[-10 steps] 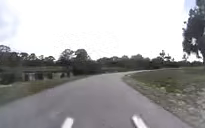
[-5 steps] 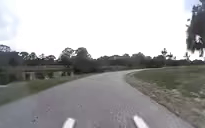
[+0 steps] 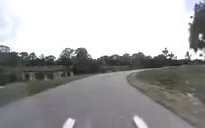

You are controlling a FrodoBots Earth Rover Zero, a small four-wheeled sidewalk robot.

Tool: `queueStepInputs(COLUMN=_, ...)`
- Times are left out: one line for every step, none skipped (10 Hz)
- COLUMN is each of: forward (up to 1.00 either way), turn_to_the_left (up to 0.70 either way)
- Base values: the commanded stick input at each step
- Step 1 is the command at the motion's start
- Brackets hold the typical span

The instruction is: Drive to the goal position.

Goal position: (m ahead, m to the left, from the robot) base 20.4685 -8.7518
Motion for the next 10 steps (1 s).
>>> queueStepInputs(forward=0.85, turn_to_the_left=0.0)
queueStepInputs(forward=0.85, turn_to_the_left=0.0)
queueStepInputs(forward=0.85, turn_to_the_left=0.0)
queueStepInputs(forward=0.85, turn_to_the_left=0.0)
queueStepInputs(forward=0.85, turn_to_the_left=0.0)
queueStepInputs(forward=0.85, turn_to_the_left=0.0)
queueStepInputs(forward=0.85, turn_to_the_left=-0.32)
queueStepInputs(forward=0.85, turn_to_the_left=-0.34)
queueStepInputs(forward=0.85, turn_to_the_left=-0.34)
queueStepInputs(forward=0.85, turn_to_the_left=-0.32)
